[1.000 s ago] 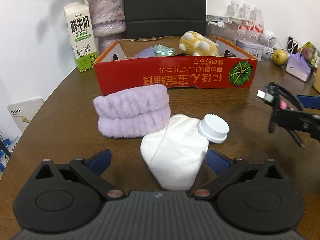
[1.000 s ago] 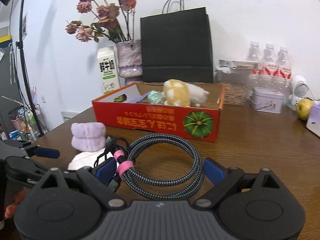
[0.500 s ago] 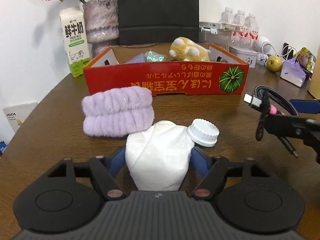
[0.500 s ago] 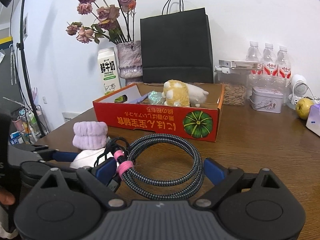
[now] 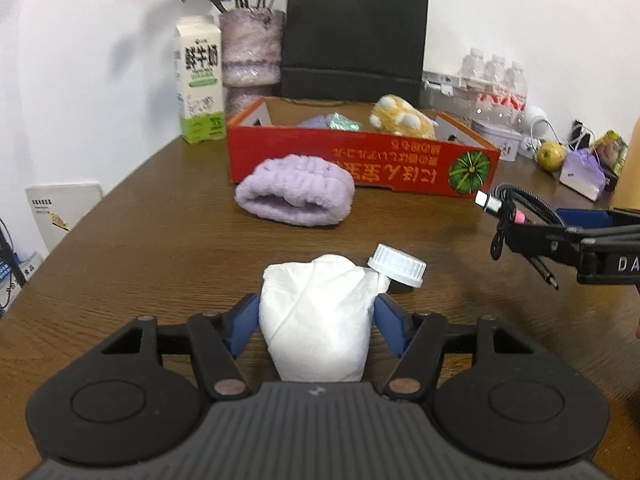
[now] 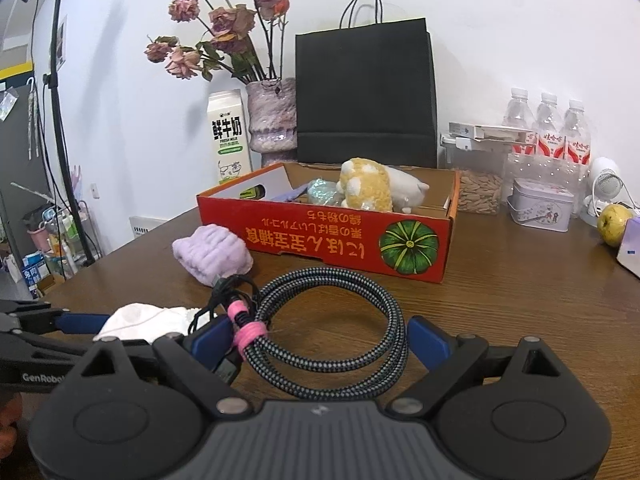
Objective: Organize objects
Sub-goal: 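Carry the white bottle and black cable with both grippers over the box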
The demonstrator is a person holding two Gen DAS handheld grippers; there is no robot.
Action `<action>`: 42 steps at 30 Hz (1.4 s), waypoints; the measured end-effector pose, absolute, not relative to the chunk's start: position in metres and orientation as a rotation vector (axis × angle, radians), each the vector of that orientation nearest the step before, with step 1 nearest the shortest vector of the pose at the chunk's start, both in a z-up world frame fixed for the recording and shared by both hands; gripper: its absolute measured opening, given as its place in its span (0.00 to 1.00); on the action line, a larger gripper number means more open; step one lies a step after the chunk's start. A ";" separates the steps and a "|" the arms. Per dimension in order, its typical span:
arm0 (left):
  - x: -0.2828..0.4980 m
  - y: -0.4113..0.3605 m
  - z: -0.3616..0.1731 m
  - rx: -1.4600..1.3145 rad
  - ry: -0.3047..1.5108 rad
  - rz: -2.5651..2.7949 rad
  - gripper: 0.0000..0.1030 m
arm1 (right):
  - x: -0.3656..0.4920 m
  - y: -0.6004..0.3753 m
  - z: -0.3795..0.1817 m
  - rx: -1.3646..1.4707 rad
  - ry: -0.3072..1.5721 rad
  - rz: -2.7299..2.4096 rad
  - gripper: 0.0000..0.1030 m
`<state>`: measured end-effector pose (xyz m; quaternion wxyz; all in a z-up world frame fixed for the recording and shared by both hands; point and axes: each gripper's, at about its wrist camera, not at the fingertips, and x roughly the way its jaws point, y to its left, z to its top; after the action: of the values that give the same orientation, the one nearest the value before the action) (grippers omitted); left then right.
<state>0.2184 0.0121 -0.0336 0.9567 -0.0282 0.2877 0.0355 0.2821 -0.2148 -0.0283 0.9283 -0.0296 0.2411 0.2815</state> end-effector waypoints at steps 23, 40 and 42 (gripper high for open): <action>0.215 0.003 0.023 -0.015 0.409 0.091 0.61 | 0.273 -0.188 -0.004 -0.140 0.413 0.581 0.91; 0.297 0.020 0.058 -0.004 0.337 0.112 0.62 | 0.335 -0.146 0.024 -0.114 0.353 0.537 0.91; 0.306 0.024 0.058 -0.014 0.330 0.113 0.62 | 0.343 -0.141 0.024 -0.106 0.349 0.535 0.91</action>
<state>0.3059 0.0241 0.0575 0.9848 -0.0071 0.1644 0.0561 0.3431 -0.1410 0.0237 0.9481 -0.0521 0.1716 0.2627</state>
